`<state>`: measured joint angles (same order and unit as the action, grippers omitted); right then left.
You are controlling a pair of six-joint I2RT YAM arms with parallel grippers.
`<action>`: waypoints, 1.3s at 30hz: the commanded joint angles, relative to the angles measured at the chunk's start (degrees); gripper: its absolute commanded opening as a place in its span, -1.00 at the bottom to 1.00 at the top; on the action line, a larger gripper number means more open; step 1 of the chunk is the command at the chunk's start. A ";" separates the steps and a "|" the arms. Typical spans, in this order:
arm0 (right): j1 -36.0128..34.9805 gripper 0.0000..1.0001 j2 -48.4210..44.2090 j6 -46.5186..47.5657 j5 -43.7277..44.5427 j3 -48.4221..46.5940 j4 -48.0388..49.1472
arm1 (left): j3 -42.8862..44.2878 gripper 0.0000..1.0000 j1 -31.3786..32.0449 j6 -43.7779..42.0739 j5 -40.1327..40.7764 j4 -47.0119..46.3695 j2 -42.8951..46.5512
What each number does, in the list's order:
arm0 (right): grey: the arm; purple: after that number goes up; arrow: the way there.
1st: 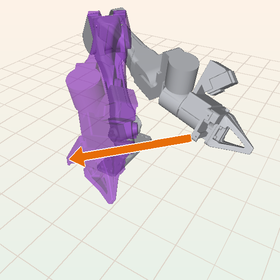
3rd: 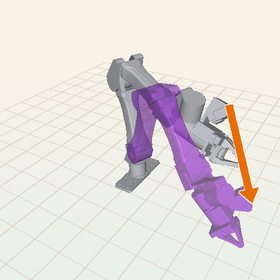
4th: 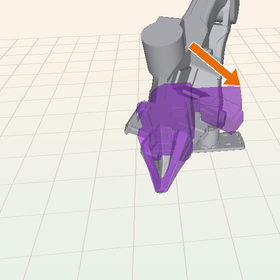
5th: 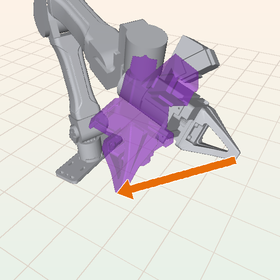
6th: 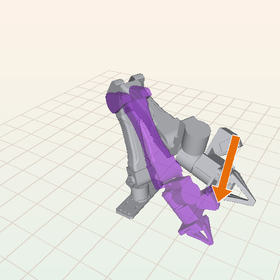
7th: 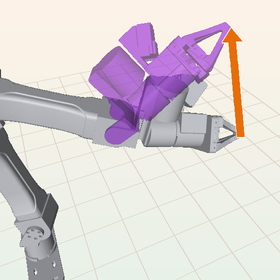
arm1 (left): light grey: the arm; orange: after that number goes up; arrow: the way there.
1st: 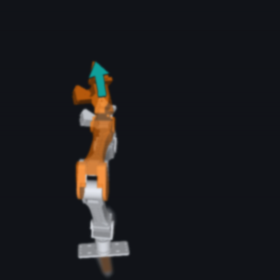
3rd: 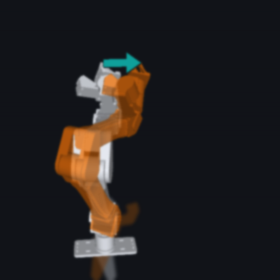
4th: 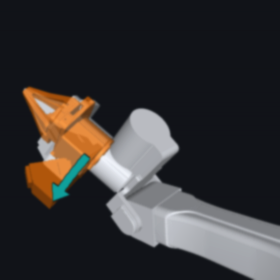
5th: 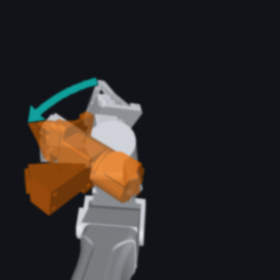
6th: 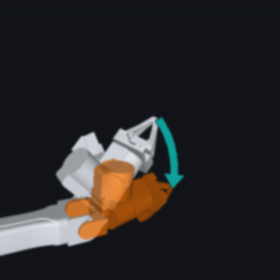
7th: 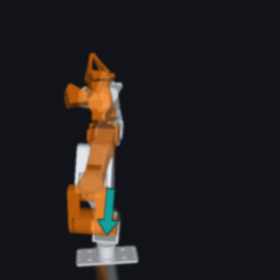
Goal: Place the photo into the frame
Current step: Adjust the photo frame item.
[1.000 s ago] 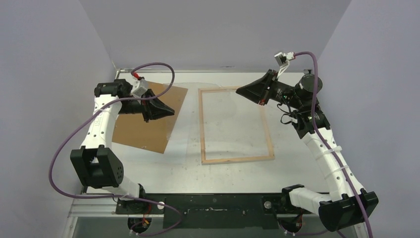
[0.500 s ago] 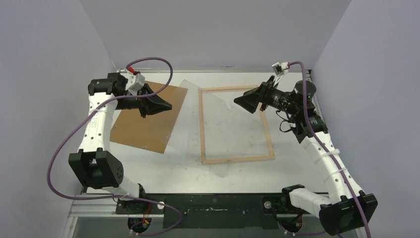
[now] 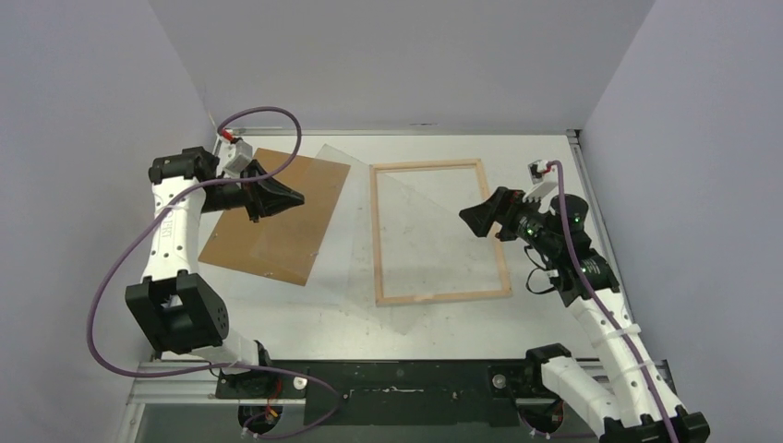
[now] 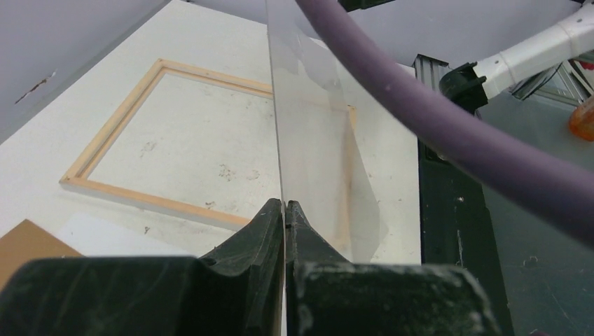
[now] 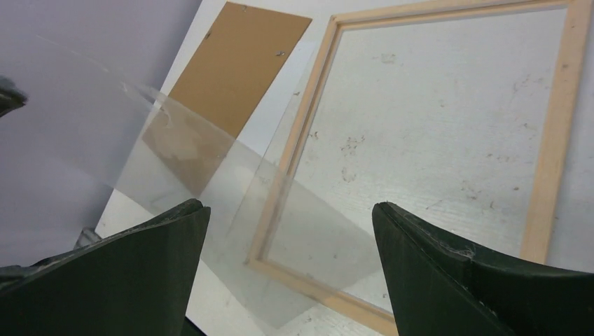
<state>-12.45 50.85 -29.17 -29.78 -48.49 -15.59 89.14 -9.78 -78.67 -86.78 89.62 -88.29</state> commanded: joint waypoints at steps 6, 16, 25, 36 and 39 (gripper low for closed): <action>0.58 0.80 -5.38 -2.23 -0.87 6.50 -1.47 | -4.08 -1.00 -5.51 -2.26 -3.48 2.05 0.51; 0.49 0.80 -8.53 -13.07 -12.57 25.34 17.54 | -5.99 -1.00 -6.35 -3.43 -3.48 2.09 -0.18; -0.08 0.82 0.09 -19.68 -13.38 33.37 40.52 | -5.83 -1.00 -6.47 -3.08 -3.41 2.07 -0.98; -9.16 0.87 14.30 -24.30 -11.49 34.02 62.98 | -4.73 -1.00 -6.47 -2.74 -3.41 2.05 -3.02; -10.46 0.64 16.48 -26.39 -10.63 35.09 67.71 | -4.21 -1.00 -6.48 -2.31 -3.44 2.09 -4.42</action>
<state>-21.21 65.49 -53.06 -41.63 -14.15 38.63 83.07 -15.99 -80.20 -87.42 89.60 -91.26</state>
